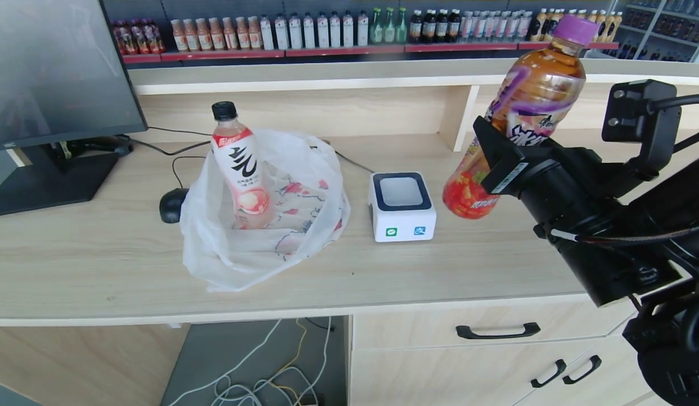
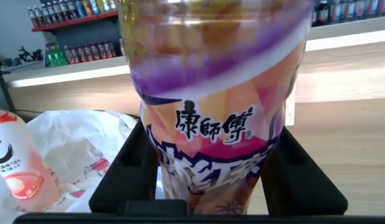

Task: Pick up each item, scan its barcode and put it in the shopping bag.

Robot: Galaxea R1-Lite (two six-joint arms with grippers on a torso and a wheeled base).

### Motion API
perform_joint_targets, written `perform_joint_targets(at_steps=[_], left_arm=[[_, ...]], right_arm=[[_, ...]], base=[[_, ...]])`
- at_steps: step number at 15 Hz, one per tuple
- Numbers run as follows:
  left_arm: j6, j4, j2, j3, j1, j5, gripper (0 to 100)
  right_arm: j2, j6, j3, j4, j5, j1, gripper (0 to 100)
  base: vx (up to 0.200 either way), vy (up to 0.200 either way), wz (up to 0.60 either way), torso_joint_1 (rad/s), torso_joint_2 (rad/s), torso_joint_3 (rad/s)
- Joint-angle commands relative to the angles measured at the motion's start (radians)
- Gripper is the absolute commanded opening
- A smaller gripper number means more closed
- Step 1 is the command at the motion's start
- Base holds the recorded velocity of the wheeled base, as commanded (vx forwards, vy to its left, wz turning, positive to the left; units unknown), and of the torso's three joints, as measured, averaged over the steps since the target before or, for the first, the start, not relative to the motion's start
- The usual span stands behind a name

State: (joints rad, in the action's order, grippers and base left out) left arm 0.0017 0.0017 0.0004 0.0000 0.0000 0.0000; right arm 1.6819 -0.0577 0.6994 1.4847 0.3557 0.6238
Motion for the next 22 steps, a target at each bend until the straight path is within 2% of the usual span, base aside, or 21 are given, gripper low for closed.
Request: perform_joint_targets(at_steps=[1,7,12,14,16,19,22], left_arm=[[0.003,0.000,0.001,0.000,0.000,0.000,100],[0.003,0.000,0.001,0.000,0.000,0.000,100],[0.003,0.000,0.000,0.000,0.000,0.000,100],[0.003,0.000,0.000,0.000,0.000,0.000,100],[0.004,0.000,0.001,0.000,0.000,0.000,100],[0.003,0.000,0.000,0.000,0.000,0.000,100],[0.003,0.000,0.000,0.000,0.000,0.000,100]], right_arm=[[-0.005,0.001,-0.001,0.000,0.000,-0.010,0],[-0.030,-0.007,-0.020,-0.012,-0.009,-0.026,0],[0.001,0.018,0.049,-0.113,-0.127,-0.029,0],[0.032,0.081,0.100,-0.136,-0.127,-0.029,0],[0.078,0.213,0.164,-0.169,-0.124,-0.030,0],[0.131,0.343,0.226,-0.169,-0.123,-0.058,0],[0.139,0.460,0.250,-0.182,-0.097,-0.058,0]], base=[[0.000,0.200,0.00,0.007,0.00,-0.002],[0.000,0.000,0.00,0.000,0.00,0.000],[0.000,0.000,0.00,0.000,0.00,0.000],[0.000,0.000,0.00,0.000,0.00,0.000],[0.000,0.000,0.00,0.000,0.00,0.000],[0.000,0.000,0.00,0.000,0.00,0.000],[0.000,0.000,0.00,0.000,0.00,0.000]])
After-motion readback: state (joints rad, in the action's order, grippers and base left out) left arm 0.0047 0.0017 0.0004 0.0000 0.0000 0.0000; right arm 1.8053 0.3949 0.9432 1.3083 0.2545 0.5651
